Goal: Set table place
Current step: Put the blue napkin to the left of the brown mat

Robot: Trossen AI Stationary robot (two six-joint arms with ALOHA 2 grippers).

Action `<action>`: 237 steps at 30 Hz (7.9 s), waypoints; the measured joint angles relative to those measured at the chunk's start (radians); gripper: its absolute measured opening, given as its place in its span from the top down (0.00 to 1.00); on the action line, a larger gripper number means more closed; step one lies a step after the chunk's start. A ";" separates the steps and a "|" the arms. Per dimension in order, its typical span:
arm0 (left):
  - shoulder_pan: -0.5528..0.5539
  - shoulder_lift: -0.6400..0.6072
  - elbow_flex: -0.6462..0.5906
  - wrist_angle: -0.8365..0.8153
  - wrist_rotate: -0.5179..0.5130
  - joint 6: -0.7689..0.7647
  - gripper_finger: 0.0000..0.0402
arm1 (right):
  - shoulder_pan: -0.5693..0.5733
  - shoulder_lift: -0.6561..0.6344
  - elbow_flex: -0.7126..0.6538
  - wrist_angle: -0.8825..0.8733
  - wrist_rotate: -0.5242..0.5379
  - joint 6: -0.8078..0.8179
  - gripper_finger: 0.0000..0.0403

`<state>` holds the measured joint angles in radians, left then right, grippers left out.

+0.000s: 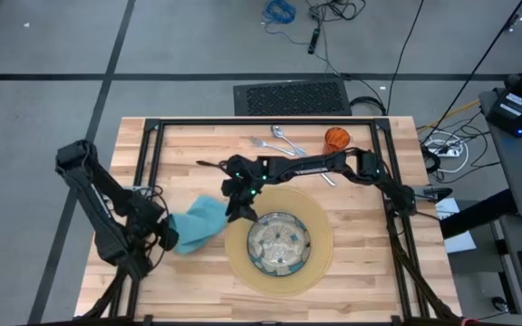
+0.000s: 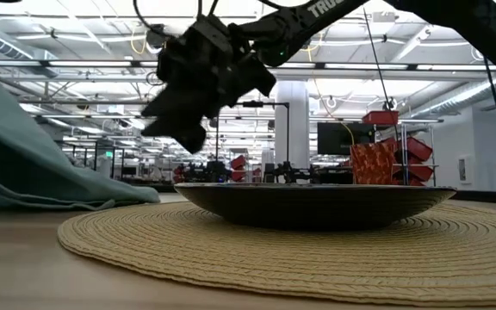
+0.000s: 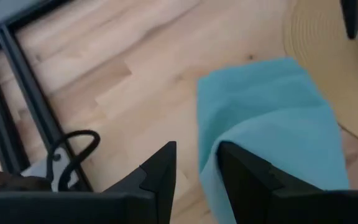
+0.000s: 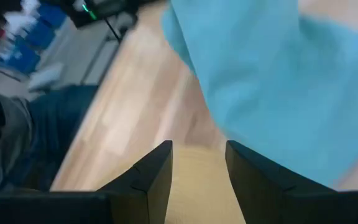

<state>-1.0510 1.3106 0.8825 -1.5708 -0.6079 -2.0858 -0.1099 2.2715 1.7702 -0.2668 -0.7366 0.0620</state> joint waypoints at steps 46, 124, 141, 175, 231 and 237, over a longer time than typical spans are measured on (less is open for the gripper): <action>-0.195 -0.061 0.049 0.233 0.258 0.000 0.73 | 0.002 0.116 0.035 0.341 0.109 0.021 0.65; 0.098 0.219 -0.391 0.811 -0.059 0.025 0.73 | -0.243 0.250 0.266 -0.393 0.099 -0.228 0.65; 0.123 0.209 -0.446 1.158 -0.239 0.164 0.99 | -0.242 0.250 0.265 -0.375 0.097 -0.232 0.65; 0.225 0.553 -0.349 2.115 -0.564 0.491 1.00 | -0.125 0.176 0.262 -0.584 -0.124 -0.409 0.58; 0.253 0.570 -0.298 2.138 -0.630 0.577 1.00 | 0.064 0.140 0.305 -0.288 0.193 -0.356 0.83; 0.253 0.570 -0.298 2.139 -0.636 0.581 1.00 | 0.074 0.140 0.305 -0.264 0.186 -0.393 0.99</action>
<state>-0.7979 1.8801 0.5846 0.5677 -1.2438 -1.5043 -0.0361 2.4115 2.0754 -0.5309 -0.5507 -0.3313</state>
